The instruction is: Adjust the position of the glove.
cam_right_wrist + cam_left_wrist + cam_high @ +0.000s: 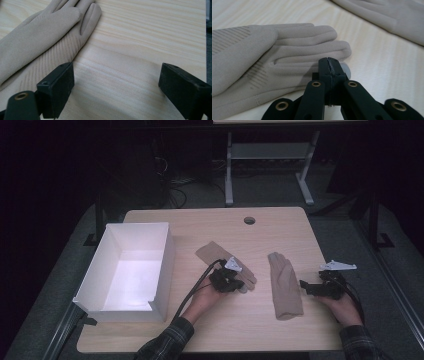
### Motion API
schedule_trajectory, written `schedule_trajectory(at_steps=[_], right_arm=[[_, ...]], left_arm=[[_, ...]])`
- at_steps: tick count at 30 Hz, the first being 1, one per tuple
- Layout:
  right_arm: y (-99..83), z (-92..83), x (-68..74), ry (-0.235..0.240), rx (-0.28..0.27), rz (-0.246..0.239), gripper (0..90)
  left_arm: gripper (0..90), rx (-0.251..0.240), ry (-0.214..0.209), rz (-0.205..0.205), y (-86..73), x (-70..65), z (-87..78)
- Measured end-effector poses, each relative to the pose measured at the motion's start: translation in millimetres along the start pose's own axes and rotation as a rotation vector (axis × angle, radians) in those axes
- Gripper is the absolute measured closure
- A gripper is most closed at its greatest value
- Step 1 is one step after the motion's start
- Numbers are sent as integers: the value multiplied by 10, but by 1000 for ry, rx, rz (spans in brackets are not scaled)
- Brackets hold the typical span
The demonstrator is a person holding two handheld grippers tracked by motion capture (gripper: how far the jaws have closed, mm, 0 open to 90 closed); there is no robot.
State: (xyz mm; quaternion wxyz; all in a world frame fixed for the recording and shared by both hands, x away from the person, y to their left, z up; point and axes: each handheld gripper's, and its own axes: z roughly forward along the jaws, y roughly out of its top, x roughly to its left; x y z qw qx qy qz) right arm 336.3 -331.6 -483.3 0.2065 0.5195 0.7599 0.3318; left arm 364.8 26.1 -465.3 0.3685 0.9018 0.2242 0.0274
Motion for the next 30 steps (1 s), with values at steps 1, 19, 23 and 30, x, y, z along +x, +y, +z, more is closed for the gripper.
schedule_trajectory(at_steps=[1,19,23,30], right_arm=[[0,0,0,0,0,0,125],[0,0,0,2,0,-4,125],[0,0,0,3,0,-6,126],[1,0,4,6,1,-7,126]], left_arm=[[898,-1,-7,1,4,-22,9],[897,-26,39,-26,40,116,-178],[897,-25,109,-47,30,307,-271],[897,-42,202,-113,43,597,-312]])
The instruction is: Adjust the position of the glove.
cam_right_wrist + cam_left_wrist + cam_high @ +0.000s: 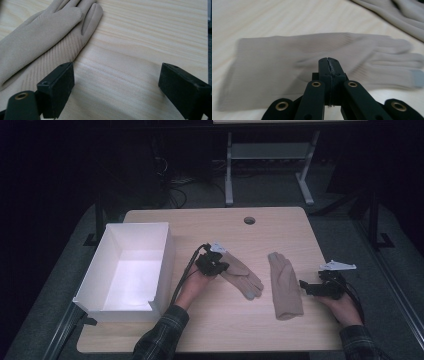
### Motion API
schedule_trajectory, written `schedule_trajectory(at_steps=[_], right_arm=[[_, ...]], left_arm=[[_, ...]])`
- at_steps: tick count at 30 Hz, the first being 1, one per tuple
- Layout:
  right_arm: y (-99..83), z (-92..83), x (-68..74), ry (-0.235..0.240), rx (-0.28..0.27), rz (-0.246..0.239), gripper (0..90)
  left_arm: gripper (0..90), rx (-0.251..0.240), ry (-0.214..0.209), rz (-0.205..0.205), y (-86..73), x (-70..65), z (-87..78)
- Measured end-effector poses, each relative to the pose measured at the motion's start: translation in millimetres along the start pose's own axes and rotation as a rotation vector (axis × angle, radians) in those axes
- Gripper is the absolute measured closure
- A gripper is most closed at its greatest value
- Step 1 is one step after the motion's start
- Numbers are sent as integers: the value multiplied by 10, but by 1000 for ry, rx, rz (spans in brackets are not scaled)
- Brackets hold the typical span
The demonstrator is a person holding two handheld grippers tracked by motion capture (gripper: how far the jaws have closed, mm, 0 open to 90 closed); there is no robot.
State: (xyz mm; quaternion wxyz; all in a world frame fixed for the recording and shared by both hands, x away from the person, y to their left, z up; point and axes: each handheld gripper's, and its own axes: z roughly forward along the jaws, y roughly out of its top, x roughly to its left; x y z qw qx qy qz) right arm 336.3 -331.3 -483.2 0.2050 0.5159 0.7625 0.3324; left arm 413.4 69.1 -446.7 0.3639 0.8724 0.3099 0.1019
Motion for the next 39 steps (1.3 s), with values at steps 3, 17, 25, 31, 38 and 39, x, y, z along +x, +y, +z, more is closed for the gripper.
schedule_trajectory(at_steps=[3,17,25,31,38,39], right_arm=[[0,0,1,0,0,1,127],[0,1,2,4,-1,-5,128],[0,1,3,5,-1,-5,128],[0,1,4,6,-1,-6,128],[1,1,4,6,-1,-6,129],[1,0,4,6,-1,-5,128]], left_arm=[[897,8,40,-4,32,90,24],[897,45,166,-96,-59,403,110],[897,60,166,-102,-145,324,44],[897,61,150,-129,-258,206,-72],[897,54,104,-193,-427,53,-221],[897,61,102,-192,-438,21,-241]])
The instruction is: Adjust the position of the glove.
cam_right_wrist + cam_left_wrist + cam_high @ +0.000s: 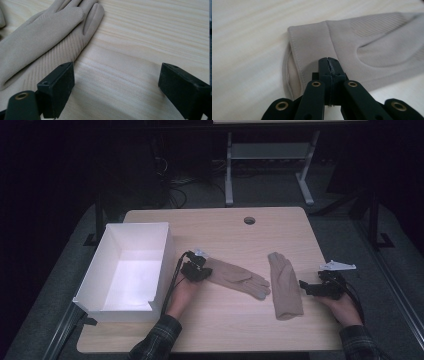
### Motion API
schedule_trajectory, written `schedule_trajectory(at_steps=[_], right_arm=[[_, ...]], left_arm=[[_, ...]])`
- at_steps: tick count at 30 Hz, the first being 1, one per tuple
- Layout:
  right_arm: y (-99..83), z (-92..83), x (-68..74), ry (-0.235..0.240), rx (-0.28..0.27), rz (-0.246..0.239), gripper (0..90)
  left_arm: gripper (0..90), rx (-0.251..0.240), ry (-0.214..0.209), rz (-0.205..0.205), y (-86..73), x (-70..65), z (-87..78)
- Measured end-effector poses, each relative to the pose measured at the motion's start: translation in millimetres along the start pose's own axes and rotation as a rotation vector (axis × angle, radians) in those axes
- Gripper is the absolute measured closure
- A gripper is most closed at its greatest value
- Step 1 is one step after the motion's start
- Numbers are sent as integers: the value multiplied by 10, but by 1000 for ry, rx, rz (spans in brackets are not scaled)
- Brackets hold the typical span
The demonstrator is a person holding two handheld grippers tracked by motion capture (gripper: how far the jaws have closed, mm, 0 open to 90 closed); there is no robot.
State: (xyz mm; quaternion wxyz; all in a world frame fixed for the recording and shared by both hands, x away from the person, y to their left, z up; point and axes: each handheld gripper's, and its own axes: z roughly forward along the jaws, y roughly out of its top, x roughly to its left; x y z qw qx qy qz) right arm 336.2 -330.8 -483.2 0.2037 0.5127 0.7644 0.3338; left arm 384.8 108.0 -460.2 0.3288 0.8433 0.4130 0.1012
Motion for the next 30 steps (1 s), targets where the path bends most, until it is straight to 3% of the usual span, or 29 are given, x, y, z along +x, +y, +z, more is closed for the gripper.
schedule_trajectory(at_steps=[8,18,24,30], right_arm=[[0,0,0,0,0,0,128],[0,0,1,1,0,0,128],[0,1,3,1,0,-1,128],[1,2,9,0,0,0,128]], left_arm=[[897,28,-31,35,-185,-164,-162],[896,46,-107,77,-440,-344,-358],[895,60,-159,116,-593,-518,-472],[890,62,-198,137,-631,-628,-520]])
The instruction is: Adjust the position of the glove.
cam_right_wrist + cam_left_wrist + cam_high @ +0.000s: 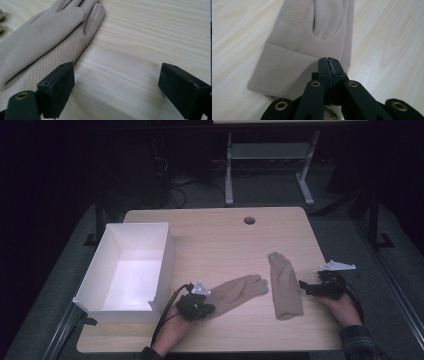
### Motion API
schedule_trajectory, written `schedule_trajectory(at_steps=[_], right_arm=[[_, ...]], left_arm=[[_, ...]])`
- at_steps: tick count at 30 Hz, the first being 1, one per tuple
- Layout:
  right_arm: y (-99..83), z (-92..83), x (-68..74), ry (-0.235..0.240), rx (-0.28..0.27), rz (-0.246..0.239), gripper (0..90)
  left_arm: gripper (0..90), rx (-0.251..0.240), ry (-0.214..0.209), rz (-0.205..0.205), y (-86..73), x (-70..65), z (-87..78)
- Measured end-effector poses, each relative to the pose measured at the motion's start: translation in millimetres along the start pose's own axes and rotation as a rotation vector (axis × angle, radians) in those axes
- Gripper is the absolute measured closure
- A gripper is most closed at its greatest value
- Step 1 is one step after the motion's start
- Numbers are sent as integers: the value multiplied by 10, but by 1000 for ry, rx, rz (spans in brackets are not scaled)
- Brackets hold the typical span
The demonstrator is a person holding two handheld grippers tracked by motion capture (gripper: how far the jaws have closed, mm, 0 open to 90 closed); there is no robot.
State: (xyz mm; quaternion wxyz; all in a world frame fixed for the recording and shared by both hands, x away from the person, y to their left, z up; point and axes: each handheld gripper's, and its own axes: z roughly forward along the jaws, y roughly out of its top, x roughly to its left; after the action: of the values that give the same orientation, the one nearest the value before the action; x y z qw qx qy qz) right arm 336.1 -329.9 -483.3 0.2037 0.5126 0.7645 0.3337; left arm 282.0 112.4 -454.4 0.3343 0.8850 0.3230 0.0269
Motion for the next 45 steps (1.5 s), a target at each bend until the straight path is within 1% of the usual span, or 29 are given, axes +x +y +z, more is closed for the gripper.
schedule_trajectory(at_steps=[3,4,5,7,8,9,12,14,19,23,24,26,30,31,32,34,36,37,39,40,41,43,45], right_arm=[[0,0,1,0,0,0,128],[0,0,1,0,0,0,128],[0,0,1,0,0,0,129],[1,0,2,1,0,0,129],[0,0,1,0,0,-1,128],[1,0,1,1,0,-1,129],[0,0,1,0,0,-1,129],[0,1,1,1,0,-1,129],[0,1,2,1,0,0,129],[0,1,1,1,0,-1,129],[1,0,2,1,0,-1,128],[1,0,2,1,0,-1,129],[0,0,2,1,0,-1,129],[0,1,1,1,0,-2,129],[0,1,2,1,0,-1,129],[0,1,2,2,0,-2,129],[0,1,2,2,0,-2,129],[0,1,2,2,0,-2,129],[0,1,2,2,0,-2,129],[0,1,2,2,0,-2,129],[0,1,2,2,0,-2,129],[0,1,2,2,0,-2,129],[0,1,2,2,0,-2,129]], left_arm=[[891,-19,8,11,89,48,-4],[891,-26,12,12,132,65,-1],[891,-34,19,23,178,83,5],[891,-46,26,33,276,118,25],[891,-55,24,30,320,130,48],[891,-57,24,40,364,149,74],[891,-59,26,49,493,185,164],[891,-54,30,67,580,207,223],[890,-67,38,76,761,259,386],[891,-72,29,75,862,270,495],[891,-76,27,76,878,270,523],[891,-70,36,82,896,274,580],[892,-39,39,81,878,299,688],[894,-38,40,82,873,312,694],[895,-41,41,71,874,318,694],[896,-31,58,79,872,330,681],[896,-32,72,71,864,357,668],[897,-30,79,75,860,379,656],[896,-34,91,64,844,426,635],[897,-33,98,50,833,450,620],[897,-33,106,56,825,486,604],[897,-35,120,33,799,546,570],[897,-50,129,2,769,608,544]])
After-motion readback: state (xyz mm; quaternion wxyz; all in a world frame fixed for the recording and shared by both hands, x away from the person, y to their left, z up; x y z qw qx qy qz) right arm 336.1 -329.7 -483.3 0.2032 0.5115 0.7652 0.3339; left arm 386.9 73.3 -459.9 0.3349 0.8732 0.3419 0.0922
